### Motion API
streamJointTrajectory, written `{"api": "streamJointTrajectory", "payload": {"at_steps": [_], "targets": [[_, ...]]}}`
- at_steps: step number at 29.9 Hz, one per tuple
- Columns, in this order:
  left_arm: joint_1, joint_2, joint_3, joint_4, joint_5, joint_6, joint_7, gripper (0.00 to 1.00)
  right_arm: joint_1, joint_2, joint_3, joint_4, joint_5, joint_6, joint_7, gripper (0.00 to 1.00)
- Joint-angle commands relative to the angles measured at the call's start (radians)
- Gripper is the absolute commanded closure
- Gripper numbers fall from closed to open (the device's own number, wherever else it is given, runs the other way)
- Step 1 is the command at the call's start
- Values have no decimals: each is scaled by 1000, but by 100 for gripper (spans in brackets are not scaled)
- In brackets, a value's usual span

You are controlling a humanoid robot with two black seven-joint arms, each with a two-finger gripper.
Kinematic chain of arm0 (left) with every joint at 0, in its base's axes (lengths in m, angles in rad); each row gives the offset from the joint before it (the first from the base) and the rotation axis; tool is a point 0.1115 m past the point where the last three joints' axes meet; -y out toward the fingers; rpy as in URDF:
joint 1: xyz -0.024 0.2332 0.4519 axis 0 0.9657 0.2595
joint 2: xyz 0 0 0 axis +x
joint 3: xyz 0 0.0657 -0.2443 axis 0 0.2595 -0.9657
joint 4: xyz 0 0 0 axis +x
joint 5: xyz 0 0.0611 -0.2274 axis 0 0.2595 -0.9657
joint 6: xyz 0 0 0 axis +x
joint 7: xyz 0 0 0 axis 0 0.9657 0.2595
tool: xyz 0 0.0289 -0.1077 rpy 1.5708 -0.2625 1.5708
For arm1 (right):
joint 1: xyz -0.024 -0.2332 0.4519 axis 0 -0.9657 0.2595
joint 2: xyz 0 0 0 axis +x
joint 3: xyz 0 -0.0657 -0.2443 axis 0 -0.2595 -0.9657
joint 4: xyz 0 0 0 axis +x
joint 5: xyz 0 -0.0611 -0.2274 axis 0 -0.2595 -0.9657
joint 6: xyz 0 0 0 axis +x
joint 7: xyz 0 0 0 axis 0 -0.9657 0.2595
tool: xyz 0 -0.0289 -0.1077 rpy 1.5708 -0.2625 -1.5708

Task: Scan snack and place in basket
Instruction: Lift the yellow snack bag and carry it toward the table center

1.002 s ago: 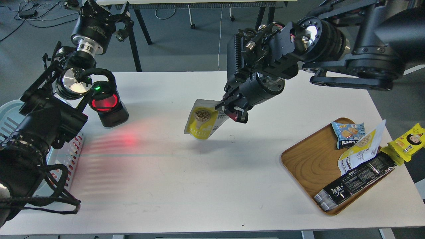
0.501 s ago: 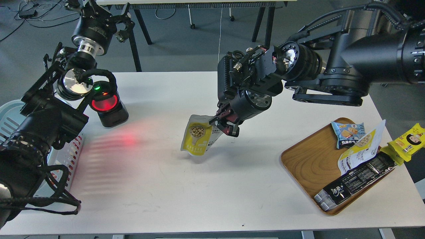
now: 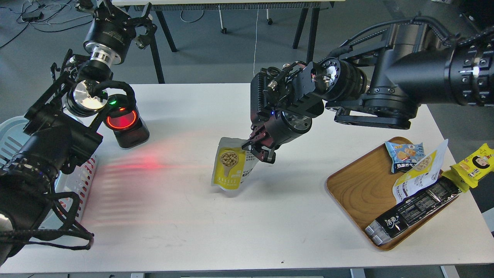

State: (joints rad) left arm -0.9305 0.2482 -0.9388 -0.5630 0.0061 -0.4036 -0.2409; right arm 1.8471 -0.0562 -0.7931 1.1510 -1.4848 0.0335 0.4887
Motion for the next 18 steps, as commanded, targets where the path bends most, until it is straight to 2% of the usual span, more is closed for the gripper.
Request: {"api": "streamJointTrajectory", "payload": {"at_steps": [1, 9, 18], "targets": [[1, 0, 0, 0, 0, -1, 0, 0, 0, 0, -1, 1, 0, 0, 0, 100], [2, 5, 0, 0, 0, -1, 0, 0, 0, 16, -9, 1, -5, 0, 0, 99], [7, 8, -2, 0, 0, -1, 0, 0, 1, 18, -8, 4, -2, 2, 0, 94]]}}
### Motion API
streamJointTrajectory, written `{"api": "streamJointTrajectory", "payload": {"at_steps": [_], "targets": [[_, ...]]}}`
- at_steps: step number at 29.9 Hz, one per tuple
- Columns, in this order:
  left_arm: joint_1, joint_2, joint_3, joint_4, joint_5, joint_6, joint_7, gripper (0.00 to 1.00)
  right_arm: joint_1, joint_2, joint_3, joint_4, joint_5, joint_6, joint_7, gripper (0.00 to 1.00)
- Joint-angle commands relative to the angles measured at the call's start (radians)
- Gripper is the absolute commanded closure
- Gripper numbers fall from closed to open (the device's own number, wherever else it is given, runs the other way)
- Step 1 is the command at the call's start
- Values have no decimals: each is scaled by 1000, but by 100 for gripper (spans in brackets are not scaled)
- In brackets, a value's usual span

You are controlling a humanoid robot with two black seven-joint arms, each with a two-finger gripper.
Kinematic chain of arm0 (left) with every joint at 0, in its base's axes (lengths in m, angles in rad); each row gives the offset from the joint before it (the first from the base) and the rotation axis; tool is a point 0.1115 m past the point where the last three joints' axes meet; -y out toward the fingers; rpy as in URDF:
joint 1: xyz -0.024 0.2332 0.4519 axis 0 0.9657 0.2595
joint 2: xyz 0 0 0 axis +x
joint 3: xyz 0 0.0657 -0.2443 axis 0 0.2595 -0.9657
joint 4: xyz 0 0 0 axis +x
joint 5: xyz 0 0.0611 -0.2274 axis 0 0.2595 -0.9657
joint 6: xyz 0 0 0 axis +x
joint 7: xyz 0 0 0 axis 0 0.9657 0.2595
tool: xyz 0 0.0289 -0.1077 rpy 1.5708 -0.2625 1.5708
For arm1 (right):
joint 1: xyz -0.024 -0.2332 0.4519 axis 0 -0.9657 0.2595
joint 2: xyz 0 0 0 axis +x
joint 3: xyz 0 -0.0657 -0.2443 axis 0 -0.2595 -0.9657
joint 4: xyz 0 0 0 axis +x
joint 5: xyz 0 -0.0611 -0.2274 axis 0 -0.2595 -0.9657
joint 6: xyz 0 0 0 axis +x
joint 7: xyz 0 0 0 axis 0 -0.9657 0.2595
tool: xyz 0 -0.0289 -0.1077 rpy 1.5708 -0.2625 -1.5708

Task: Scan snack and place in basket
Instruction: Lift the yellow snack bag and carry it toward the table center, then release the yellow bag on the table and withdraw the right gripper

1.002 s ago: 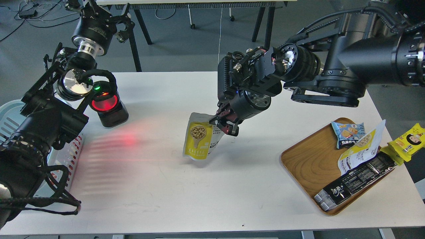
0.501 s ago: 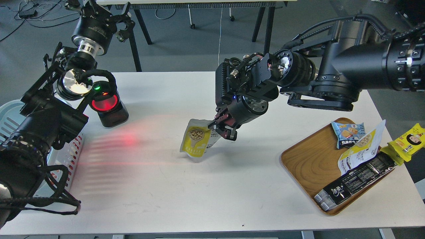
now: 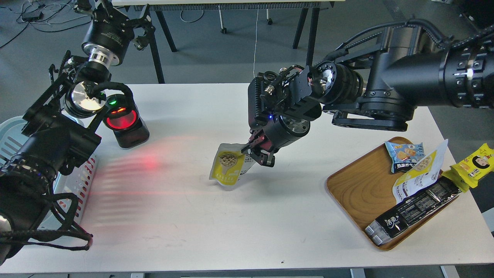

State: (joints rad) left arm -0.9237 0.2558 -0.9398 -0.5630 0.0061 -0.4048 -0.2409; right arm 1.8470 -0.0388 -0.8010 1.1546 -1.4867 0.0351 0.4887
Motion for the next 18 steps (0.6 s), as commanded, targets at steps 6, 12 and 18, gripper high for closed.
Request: {"api": "streamJointTrajectory", "payload": {"at_steps": [6, 12, 18], "targets": [[0, -1, 1, 0, 0, 0, 0, 0, 6, -1, 2, 2, 0, -1, 0, 87], [0, -1, 1, 0, 0, 0, 0, 0, 20, -12, 23, 8, 11, -3, 0, 71], [0, 0, -1, 0, 0, 1, 2, 0, 73, -105, 77, 80, 98, 11, 0, 40]]}}
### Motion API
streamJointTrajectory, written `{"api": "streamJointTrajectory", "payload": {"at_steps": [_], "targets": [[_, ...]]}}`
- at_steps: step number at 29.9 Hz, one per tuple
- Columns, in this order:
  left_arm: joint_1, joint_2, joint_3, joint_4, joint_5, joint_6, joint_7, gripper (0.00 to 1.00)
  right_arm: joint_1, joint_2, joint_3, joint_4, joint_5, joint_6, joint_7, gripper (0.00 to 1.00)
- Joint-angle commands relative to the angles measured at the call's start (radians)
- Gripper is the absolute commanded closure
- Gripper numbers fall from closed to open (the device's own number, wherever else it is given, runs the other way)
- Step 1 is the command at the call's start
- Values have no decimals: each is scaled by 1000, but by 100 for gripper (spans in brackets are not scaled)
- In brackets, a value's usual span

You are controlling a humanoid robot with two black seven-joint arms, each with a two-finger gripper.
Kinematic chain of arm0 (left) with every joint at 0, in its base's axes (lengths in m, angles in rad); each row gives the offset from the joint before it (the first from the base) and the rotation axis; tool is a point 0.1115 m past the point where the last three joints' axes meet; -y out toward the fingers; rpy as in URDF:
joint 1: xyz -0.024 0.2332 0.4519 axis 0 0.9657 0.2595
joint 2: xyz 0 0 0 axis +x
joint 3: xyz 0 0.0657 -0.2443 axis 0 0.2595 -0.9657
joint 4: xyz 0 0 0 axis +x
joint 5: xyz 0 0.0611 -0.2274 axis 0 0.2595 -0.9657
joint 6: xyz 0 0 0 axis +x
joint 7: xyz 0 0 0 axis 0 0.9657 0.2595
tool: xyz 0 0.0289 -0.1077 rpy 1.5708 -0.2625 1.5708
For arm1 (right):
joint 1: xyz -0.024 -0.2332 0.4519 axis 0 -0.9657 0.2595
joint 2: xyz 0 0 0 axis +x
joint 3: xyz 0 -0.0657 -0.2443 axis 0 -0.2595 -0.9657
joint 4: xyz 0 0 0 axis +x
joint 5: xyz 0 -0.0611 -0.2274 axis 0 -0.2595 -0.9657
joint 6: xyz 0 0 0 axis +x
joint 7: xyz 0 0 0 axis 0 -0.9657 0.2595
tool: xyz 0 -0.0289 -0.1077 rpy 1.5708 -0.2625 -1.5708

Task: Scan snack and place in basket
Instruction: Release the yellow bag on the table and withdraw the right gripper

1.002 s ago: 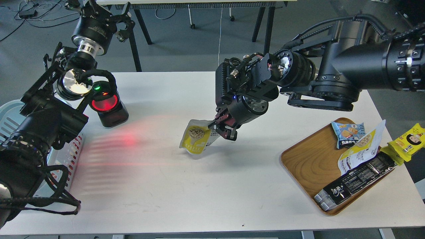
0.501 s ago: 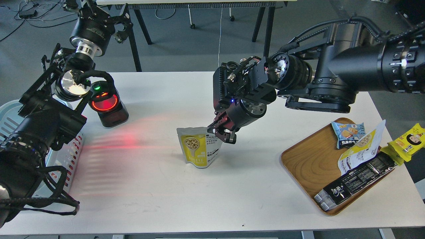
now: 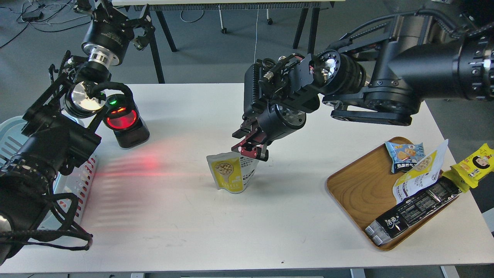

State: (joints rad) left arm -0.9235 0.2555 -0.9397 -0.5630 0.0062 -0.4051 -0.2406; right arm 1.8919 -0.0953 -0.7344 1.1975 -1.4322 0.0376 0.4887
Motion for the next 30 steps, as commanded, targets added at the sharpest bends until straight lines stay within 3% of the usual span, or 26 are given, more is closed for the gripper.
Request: {"api": "streamJointTrajectory", "payload": {"at_steps": [1, 8, 12, 19, 24, 30], "targets": [[-1, 1, 1, 0, 0, 2, 1, 0, 33, -69, 12, 53, 64, 8, 0, 38], [-18, 1, 1, 0, 1, 0, 6, 0, 27, -269, 93, 76, 186, 12, 0, 27], [-43, 2, 2, 0, 5, -20, 14, 0, -43, -403, 239, 74, 315, 45, 0, 4], [-55, 67, 9, -1, 8, -26, 18, 0, -178, -616, 502, 66, 620, 217, 0, 1], [-158, 97, 240, -3, 20, -78, 63, 0, -330, -692, 665, -4, 831, 237, 0, 1], [-294, 178, 478, -34, 23, -84, 67, 0, -461, -718, 725, -183, 1133, 274, 0, 1]]}}
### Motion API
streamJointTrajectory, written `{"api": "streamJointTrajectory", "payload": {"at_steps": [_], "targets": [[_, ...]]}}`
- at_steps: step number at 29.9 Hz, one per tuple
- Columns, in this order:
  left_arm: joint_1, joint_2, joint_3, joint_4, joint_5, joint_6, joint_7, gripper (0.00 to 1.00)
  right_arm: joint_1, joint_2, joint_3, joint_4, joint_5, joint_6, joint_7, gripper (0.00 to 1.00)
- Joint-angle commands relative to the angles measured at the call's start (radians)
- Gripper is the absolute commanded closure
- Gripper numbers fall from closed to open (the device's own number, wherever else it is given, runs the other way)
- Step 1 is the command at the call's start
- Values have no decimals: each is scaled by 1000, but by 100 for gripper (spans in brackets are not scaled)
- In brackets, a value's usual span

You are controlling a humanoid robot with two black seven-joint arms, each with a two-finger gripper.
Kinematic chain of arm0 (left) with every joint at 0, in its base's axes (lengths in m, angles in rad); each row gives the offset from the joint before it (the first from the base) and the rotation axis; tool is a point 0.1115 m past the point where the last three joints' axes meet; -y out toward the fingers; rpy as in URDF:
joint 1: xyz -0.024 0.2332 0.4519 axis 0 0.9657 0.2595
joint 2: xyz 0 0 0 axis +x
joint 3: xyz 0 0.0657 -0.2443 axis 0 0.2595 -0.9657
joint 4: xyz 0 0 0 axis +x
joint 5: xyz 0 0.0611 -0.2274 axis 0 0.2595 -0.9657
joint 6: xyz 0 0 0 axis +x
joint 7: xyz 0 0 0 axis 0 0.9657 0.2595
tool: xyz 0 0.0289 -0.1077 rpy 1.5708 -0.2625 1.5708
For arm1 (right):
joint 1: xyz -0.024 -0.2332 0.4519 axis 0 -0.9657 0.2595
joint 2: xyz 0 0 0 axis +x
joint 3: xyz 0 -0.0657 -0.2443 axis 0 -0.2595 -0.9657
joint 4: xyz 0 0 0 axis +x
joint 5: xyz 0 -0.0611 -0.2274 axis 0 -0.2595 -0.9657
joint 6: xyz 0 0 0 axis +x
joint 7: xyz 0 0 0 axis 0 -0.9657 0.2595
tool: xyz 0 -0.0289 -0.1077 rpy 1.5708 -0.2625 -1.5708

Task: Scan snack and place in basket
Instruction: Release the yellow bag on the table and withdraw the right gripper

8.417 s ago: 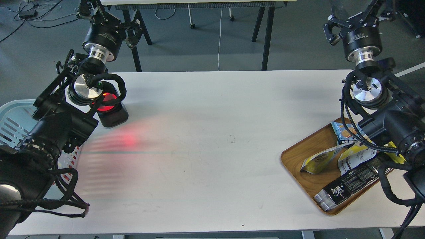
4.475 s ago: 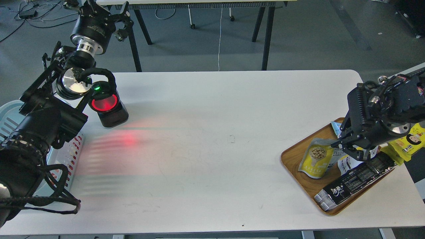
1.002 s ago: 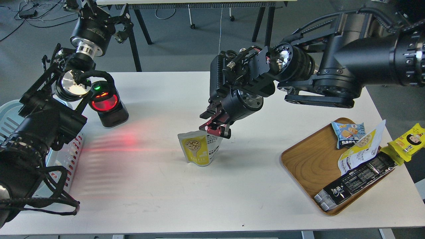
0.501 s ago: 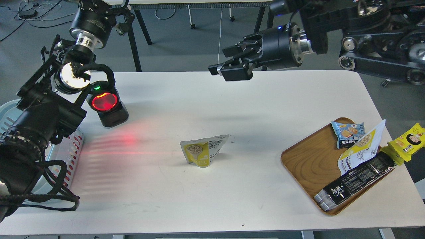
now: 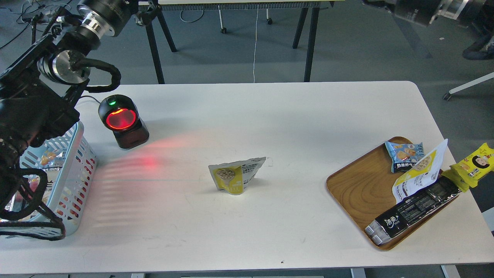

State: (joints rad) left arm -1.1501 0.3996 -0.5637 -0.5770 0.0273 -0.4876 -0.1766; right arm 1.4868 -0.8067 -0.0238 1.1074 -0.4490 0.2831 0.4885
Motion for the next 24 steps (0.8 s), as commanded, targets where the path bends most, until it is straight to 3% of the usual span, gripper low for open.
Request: {"api": "streamJointTrajectory", "payload": {"at_steps": [1, 6, 11, 14, 17, 24], "targets": [[-97, 50, 141, -35, 6, -1, 6, 0, -72, -2, 19, -145, 226, 57, 0, 1], [-194, 132, 214, -229, 126, 4, 20, 0, -174, 29, 54, -325, 548, 206, 0, 1], [-220, 222, 219, -460, 385, 60, 23, 1, -278, 58, 142, -425, 697, 206, 0, 1], [-221, 229, 216, -573, 596, 52, 14, 3, -344, 98, 238, -451, 714, 206, 0, 1], [-220, 234, 216, -687, 773, 50, 14, 11, -408, 144, 361, -468, 717, 206, 0, 1], [-208, 144, 249, -860, 1215, 0, 16, 12, -510, 228, 492, -483, 717, 206, 0, 1]]}}
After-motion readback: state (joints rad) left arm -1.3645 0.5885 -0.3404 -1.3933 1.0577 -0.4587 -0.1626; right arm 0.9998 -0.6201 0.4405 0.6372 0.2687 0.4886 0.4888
